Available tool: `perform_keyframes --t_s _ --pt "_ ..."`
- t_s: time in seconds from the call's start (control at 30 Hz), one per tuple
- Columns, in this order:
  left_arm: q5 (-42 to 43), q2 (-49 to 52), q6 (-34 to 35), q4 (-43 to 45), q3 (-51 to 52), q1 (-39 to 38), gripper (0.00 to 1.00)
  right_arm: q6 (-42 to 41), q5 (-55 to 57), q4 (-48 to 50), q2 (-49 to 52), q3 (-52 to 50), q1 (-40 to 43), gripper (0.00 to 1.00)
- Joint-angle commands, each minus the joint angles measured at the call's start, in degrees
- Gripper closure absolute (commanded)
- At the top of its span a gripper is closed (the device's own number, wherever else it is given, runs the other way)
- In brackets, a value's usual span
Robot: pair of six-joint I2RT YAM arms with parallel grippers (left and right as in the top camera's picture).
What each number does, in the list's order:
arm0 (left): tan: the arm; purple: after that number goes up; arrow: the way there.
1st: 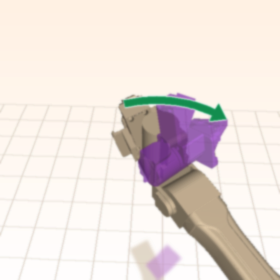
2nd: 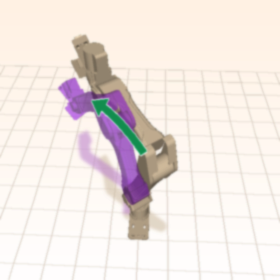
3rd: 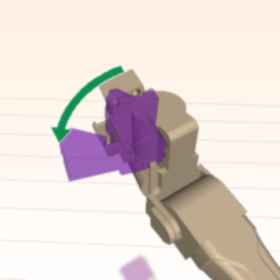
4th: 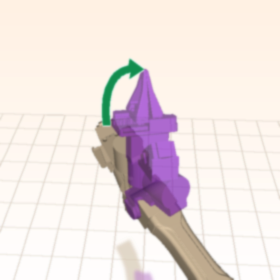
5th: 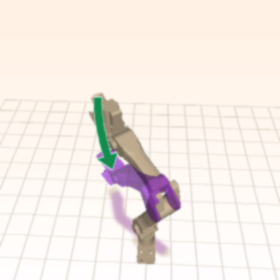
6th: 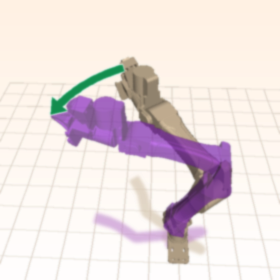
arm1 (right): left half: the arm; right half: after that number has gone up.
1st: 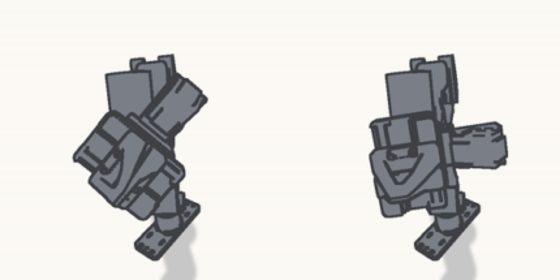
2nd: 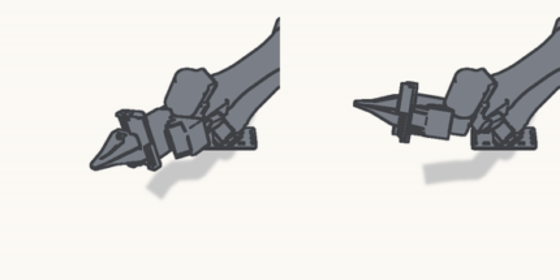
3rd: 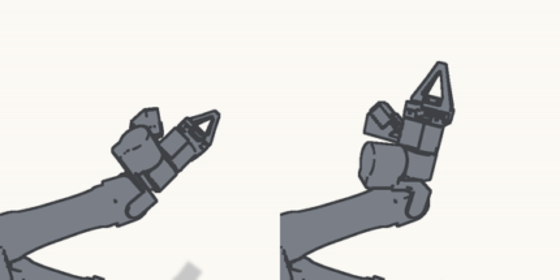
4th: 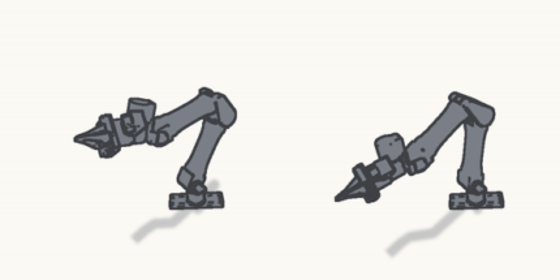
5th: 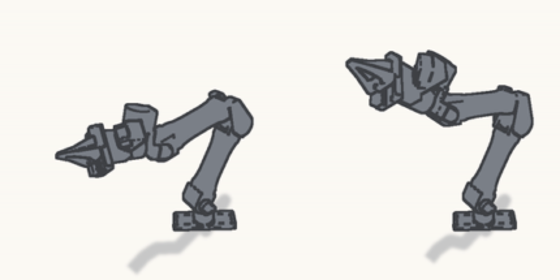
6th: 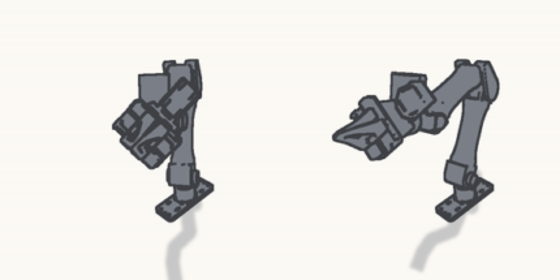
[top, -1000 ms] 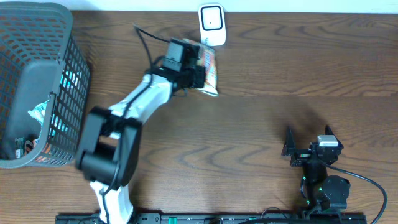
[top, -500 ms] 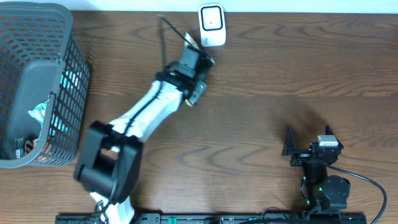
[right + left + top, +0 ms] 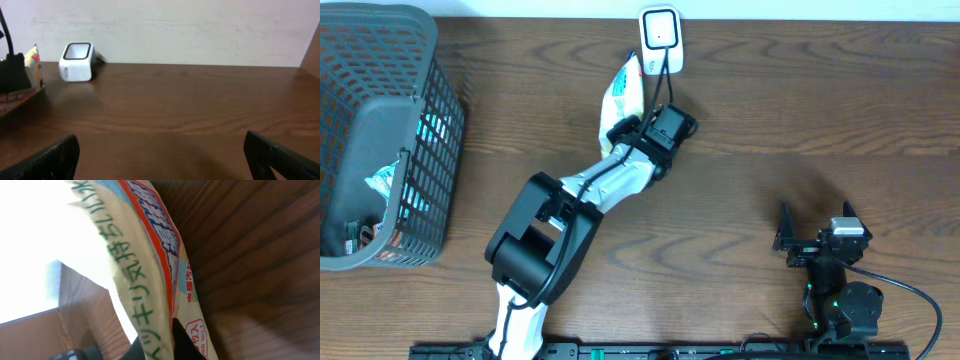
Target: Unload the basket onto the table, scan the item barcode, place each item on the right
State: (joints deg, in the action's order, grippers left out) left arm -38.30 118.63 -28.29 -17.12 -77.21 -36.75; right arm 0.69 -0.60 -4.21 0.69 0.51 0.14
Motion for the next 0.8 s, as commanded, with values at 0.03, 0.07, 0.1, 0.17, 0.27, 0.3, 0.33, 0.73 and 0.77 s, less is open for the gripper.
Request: perform_keyframes --t_s 0.03,0.07,0.1,0.17,0.27,0.3,0.33,0.73,0.77 --pt "0.3 0.4 8.6 0.0 0.1 -3.5 0.68 0.7 0.1 -0.1 -0.3 -0.2 -0.5 0.01" --pt "3.1 0.4 10.0 -0.4 0.1 -4.1 0.66 0.7 0.1 -0.1 -0.3 -0.2 -0.5 0.01" --pt "7.5 0.4 10.6 -1.0 0.1 -4.9 0.66 0.7 0.1 -0.1 -0.3 -0.2 -0.5 0.01" --pt "14.8 0.4 10.6 -2.1 0.1 -6.1 0.66 0.7 0.1 -0.1 -0.3 -0.2 -0.5 0.01" --pt "20.5 0.3 12.1 -2.2 0.1 -7.6 0.46 0.7 0.1 -0.1 -0.3 -0.2 -0.5 0.01" --pt "20.8 0.3 13.7 -2.3 -0.1 -8.0 0.4 0.7 0.1 -0.1 -0.3 -0.2 -0.5 0.01" --pt "20.8 0.2 15.0 -2.3 -0.4 -8.2 0.39 0.7 0.1 -0.1 -0.3 -0.2 -0.5 0.01" --pt "36.1 -15.9 24.1 -1.8 -1.7 -3.0 0.24 0.7 0.1 -0.1 -0.3 -0.2 -0.5 0.01" --pt "37.9 -17.9 24.1 -1.8 -1.7 -1.6 0.25 0.7 0.1 -0.1 -0.3 -0.2 -0.5 0.01"
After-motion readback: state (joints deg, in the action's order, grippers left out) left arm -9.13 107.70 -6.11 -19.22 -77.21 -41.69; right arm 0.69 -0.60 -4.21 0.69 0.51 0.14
